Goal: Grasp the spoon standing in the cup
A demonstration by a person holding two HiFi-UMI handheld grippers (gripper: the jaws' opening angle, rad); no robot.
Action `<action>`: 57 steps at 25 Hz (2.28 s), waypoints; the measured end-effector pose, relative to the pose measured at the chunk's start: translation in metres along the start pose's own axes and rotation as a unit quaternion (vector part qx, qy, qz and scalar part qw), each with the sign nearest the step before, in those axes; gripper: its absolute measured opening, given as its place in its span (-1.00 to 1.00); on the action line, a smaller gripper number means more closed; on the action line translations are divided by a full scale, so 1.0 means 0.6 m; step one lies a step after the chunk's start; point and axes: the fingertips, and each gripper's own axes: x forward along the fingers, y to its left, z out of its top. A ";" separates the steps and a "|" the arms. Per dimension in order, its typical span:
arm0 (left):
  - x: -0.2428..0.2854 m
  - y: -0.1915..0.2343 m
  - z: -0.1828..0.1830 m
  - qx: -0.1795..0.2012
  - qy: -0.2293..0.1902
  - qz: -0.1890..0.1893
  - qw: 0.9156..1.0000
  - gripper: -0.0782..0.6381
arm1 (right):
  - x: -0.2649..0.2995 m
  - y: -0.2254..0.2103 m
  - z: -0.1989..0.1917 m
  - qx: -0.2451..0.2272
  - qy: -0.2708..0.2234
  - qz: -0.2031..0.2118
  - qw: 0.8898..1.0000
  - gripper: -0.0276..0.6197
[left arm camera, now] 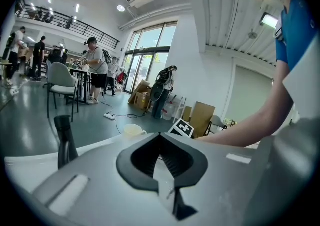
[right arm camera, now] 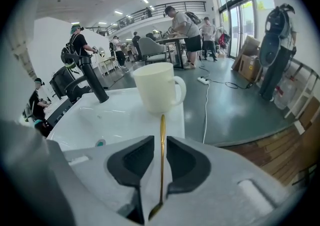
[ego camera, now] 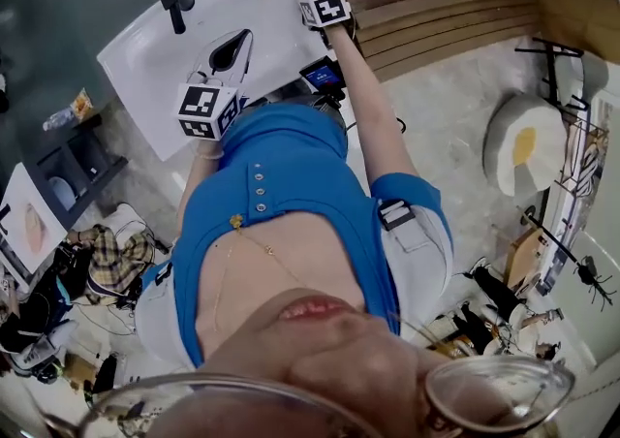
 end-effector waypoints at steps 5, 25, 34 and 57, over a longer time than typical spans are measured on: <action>0.016 -0.016 -0.001 0.002 0.006 -0.007 1.000 -0.78 | -0.028 0.018 0.019 -0.008 -0.026 0.028 0.999 -0.66; 0.049 -0.041 -0.005 0.009 0.011 0.000 1.000 -0.78 | -0.170 0.048 0.066 -0.063 -0.140 0.092 0.984 -0.91; 0.043 -0.031 -0.012 0.005 0.017 0.017 1.000 -0.79 | -0.181 0.075 0.065 -0.129 -0.116 0.118 0.978 -0.91; 0.025 -0.023 -0.014 -0.017 -0.003 0.051 0.999 -0.80 | -0.264 0.185 0.093 -0.238 -0.146 0.149 0.949 -0.91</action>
